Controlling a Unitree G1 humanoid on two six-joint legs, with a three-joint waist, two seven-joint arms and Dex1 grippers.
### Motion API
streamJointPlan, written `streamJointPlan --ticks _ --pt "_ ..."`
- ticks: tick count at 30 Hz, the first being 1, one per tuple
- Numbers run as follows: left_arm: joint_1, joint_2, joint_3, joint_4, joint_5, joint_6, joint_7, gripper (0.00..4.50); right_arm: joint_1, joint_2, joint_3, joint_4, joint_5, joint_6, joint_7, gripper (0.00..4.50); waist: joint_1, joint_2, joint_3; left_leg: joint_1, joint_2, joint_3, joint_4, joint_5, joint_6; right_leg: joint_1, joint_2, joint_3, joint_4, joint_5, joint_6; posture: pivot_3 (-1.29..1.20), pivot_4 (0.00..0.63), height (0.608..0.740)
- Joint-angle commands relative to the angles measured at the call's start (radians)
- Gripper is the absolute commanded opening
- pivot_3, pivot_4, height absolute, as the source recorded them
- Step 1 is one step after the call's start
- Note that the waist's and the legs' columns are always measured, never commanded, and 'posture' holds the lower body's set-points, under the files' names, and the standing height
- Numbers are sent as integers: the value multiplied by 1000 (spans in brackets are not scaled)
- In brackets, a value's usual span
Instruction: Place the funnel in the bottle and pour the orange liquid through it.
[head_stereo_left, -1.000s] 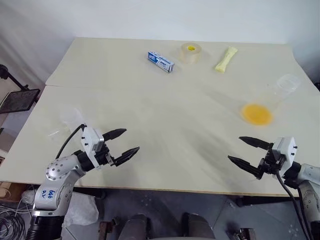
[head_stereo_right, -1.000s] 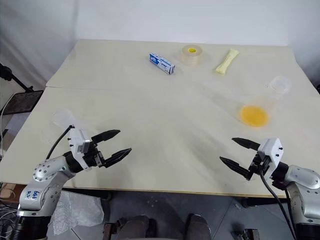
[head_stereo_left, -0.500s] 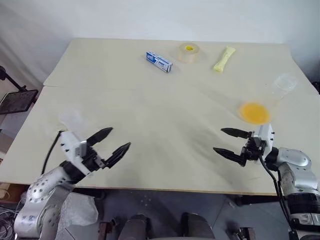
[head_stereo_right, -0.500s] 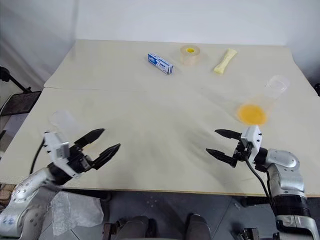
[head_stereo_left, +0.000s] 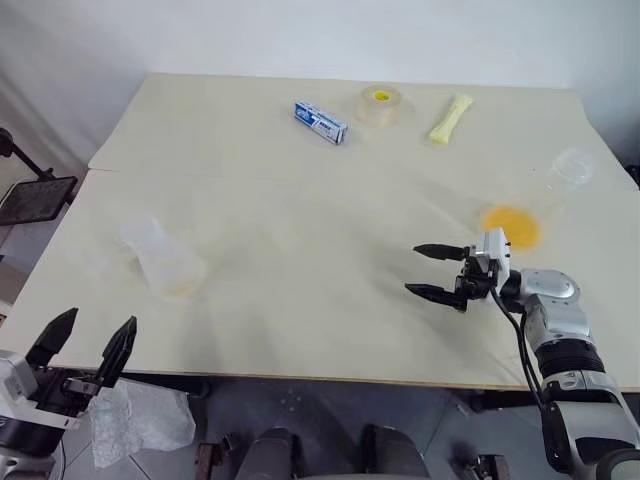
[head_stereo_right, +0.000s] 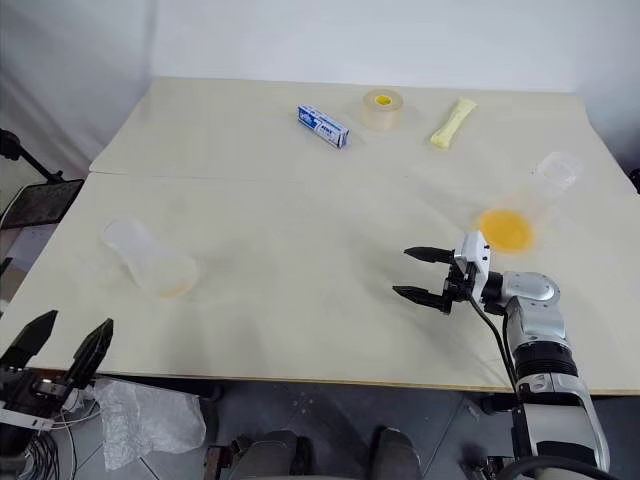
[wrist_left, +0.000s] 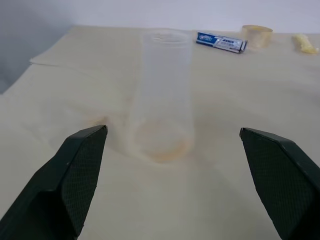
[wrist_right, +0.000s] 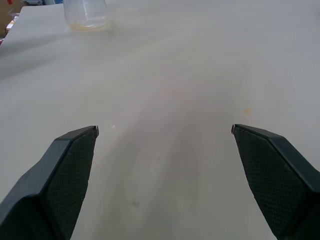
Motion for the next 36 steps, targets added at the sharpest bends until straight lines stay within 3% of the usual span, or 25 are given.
streamJointPlan --ticks 1,10,22,25,30,36 --pt "-84 71 8 45 11 -1 32 4500 -1 4 -18 -49 14 4 -5 4472 0 0 0 0 0 0 0 0 0 0 0 0 0 0 0 0 150 740" --pt "-365 222 -106 266 85 1 -1 4500 64 7 -31 -181 32 57 -53 4472 -3 0 0 0 -1 0 0 0 0 -2 0 0 4 0 0 0 150 740" --pt "-631 264 -237 543 164 -57 -96 4500 126 1 -45 -267 45 81 -92 4472 -4 0 0 0 0 1 0 0 0 -3 0 -1 6 0 1 0 150 740" --pt "-674 262 -247 572 162 -63 -110 3865 139 -3 -50 -279 47 81 -103 4500 -7 0 0 0 -1 1 0 0 0 -3 0 -1 6 0 1 0 150 740" --pt "-693 265 -248 576 125 -47 -163 2388 177 -9 -66 -318 55 87 -117 4500 -18 0 0 0 0 1 -1 0 0 -3 0 -2 6 0 1 0 150 740" --pt "-790 304 -302 596 122 -5 -241 2383 218 -14 -85 -370 70 93 -145 4500 -18 0 0 0 0 0 -1 0 0 -3 0 -3 7 0 1 0 150 740"
